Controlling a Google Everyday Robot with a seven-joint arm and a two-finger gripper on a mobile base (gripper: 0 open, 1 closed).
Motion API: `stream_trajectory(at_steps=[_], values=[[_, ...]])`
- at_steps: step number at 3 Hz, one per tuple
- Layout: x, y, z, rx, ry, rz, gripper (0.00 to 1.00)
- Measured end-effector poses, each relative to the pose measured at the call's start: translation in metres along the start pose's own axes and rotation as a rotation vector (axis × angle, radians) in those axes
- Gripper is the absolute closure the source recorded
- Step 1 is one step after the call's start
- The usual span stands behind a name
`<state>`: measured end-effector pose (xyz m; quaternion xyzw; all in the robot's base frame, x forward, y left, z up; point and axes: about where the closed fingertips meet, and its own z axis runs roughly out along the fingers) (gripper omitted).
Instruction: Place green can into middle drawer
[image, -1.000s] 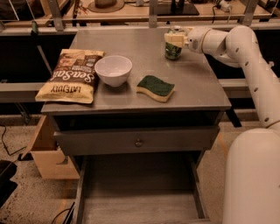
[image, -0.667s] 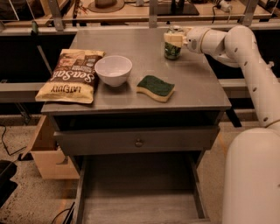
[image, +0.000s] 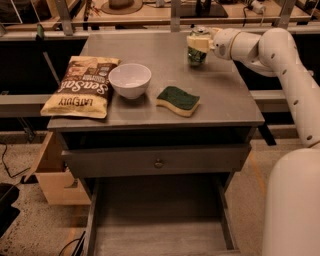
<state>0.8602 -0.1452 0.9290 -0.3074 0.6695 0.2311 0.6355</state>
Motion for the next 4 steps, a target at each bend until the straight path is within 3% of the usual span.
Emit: stream_trajectory(at_steps=[1,2,3,4], values=[[-0.029,0.025,-0.043,-0.003,-0.051,-0.092,1.0],[-0.039,0.062,-0.086,-0.021,-0.079,-0.147,1.0],[-0.027,0.107,-0.138,-0.055,-0.048,-0.17,1.0],[-0.015,0.157,-0.211,-0.074,0.036,-0.184,1.0]])
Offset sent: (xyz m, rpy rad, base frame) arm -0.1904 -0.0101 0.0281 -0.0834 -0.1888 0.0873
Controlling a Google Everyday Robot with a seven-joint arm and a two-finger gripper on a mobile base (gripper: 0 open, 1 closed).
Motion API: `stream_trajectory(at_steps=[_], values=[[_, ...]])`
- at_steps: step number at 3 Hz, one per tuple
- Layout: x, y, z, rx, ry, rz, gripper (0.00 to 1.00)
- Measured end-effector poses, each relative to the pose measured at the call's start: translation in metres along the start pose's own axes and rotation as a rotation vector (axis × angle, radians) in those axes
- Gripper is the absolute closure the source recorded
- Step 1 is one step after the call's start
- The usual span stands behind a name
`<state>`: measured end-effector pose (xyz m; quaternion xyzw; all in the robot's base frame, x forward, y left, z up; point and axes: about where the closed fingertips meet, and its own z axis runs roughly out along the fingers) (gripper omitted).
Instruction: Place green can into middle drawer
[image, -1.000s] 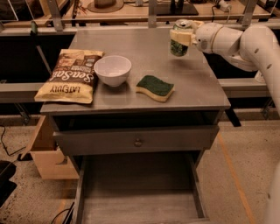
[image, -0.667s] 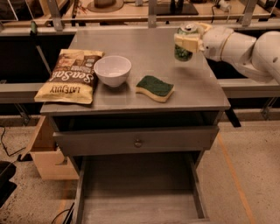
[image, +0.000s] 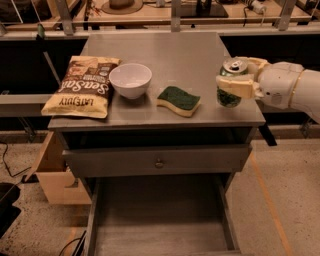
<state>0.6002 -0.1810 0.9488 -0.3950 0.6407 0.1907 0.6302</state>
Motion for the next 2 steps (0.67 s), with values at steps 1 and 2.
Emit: stream_trajectory(at_steps=[1,2], values=[[-0.0078,0.0242,-0.0542,0.003,0.037,-0.014,1.0],[-0.0026,0.0286,-0.0503,0.0,0.041,-0.015,1.0]])
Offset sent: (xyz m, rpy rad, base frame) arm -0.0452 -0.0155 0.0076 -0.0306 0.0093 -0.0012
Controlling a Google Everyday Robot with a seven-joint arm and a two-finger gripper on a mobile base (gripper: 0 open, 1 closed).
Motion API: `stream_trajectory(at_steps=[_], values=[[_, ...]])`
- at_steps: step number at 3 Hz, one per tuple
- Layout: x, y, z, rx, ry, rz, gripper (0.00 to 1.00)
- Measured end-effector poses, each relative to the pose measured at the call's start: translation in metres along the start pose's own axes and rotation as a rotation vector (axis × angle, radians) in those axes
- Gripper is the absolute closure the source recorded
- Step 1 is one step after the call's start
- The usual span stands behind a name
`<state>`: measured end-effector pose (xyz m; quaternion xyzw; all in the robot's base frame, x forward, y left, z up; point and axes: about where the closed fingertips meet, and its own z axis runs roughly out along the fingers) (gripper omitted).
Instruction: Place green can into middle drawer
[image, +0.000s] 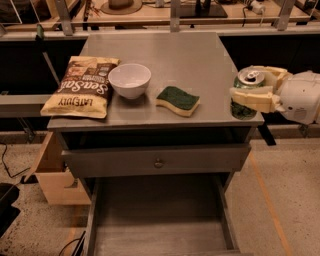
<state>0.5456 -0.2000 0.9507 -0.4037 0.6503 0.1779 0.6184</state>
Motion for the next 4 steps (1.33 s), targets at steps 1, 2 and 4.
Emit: stream_trajectory(at_steps=[1,2,4], values=[[0.033,0.033,-0.004,0.002,0.025,0.002,1.0],[0.072,0.087,-0.02,-0.024,0.015,0.022,1.0],[0.17,0.141,-0.043,-0.062,-0.006,0.125,1.0]])
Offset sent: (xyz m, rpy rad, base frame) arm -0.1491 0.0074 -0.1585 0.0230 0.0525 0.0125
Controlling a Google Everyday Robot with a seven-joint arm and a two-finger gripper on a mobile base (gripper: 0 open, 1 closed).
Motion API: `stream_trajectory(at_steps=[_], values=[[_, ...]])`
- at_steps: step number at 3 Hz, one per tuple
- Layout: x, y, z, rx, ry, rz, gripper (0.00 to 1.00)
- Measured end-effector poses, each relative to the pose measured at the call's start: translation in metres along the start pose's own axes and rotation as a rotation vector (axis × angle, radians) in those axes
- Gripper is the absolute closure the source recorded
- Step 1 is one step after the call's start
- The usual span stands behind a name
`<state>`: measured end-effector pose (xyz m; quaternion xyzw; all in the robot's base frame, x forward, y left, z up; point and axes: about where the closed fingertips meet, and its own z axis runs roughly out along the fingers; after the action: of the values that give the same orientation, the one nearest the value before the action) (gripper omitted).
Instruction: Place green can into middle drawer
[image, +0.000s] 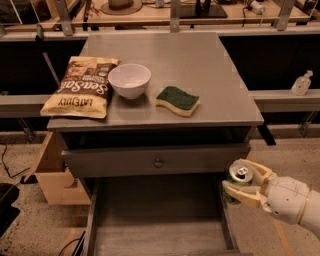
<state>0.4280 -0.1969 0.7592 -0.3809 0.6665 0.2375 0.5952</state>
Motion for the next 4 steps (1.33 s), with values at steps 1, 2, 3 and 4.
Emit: stream_trajectory(at_steps=[1,2,3,4], values=[[0.004,0.0,0.001,-0.002,-0.006,0.008,1.0],[0.008,0.005,0.013,-0.024,0.0,0.006,1.0],[0.042,0.03,0.056,-0.094,-0.021,0.058,1.0],[0.084,0.062,0.106,-0.169,-0.064,0.132,1.0]])
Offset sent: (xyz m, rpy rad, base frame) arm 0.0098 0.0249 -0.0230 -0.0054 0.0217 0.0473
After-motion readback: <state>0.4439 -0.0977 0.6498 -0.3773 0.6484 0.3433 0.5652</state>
